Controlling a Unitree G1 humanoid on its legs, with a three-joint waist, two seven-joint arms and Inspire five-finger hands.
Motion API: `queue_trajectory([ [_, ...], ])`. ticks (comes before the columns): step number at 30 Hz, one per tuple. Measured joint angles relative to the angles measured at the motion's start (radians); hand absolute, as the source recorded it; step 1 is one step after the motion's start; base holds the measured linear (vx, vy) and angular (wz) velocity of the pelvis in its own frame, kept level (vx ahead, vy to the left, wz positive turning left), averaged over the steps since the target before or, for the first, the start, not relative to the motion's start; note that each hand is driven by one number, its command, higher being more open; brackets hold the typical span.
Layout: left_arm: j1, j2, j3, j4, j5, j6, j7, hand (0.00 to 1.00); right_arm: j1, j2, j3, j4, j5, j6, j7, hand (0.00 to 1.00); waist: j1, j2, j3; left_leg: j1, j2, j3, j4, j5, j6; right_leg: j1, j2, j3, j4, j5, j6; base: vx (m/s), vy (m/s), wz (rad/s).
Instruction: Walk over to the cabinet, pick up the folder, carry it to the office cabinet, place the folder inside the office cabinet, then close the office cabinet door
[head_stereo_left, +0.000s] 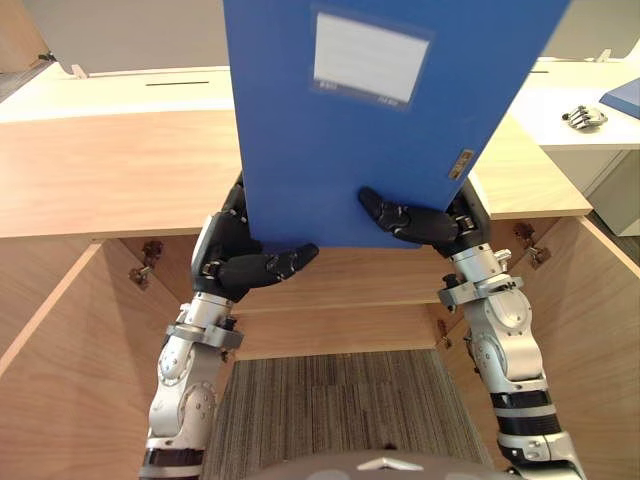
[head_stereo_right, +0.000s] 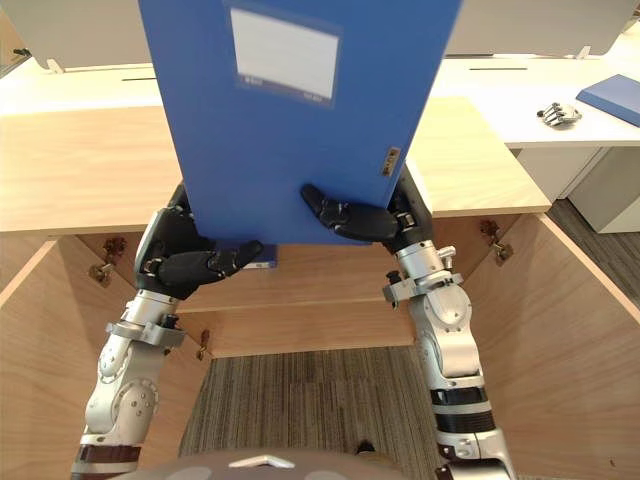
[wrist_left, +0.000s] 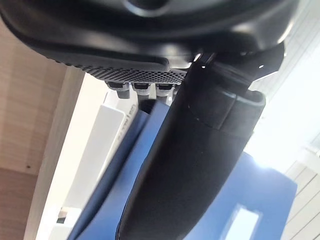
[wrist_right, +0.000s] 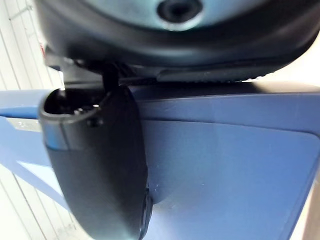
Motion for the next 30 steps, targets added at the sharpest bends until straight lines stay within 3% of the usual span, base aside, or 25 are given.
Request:
queue_trajectory([
  [11, 0.041, -0.123, 0.207, -0.001, 0.060, -0.089, 0.149, 1.00, 0.045, 0.077, -0.037, -0.106, 0.001, -0.014, -0.024, 0.00, 0.002, 0.001, 0.000, 0.012, 0.001, -0.010, 0.000, 0.000, 0.000, 0.019, 0.000, -0.009, -0.004, -0.001, 0.000, -0.01, -0.007, 0.02],
  [18, 0.129, -0.221, 0.303, 0.001, 0.102, -0.099, 0.245, 1.00, 0.142, 0.121, -0.030, -0.146, -0.001, -0.015, -0.032, 0.00, 0.003, 0.002, 0.001, 0.010, 0.001, -0.029, 0.000, 0.000, 0.000, 0.029, 0.000, -0.028, -0.005, -0.004, 0.000, -0.01, -0.017, 0.08],
  [30, 0.204, -0.239, 0.347, 0.293, 0.118, -0.086, 0.304, 1.00, 0.310, 0.136, -0.007, -0.110, -0.039, -0.012, -0.037, 0.00, 0.010, 0.002, 0.001, 0.004, 0.002, -0.058, -0.014, 0.005, -0.005, 0.032, -0.001, -0.056, -0.005, -0.018, 0.008, 0.01, -0.021, 0.07],
])
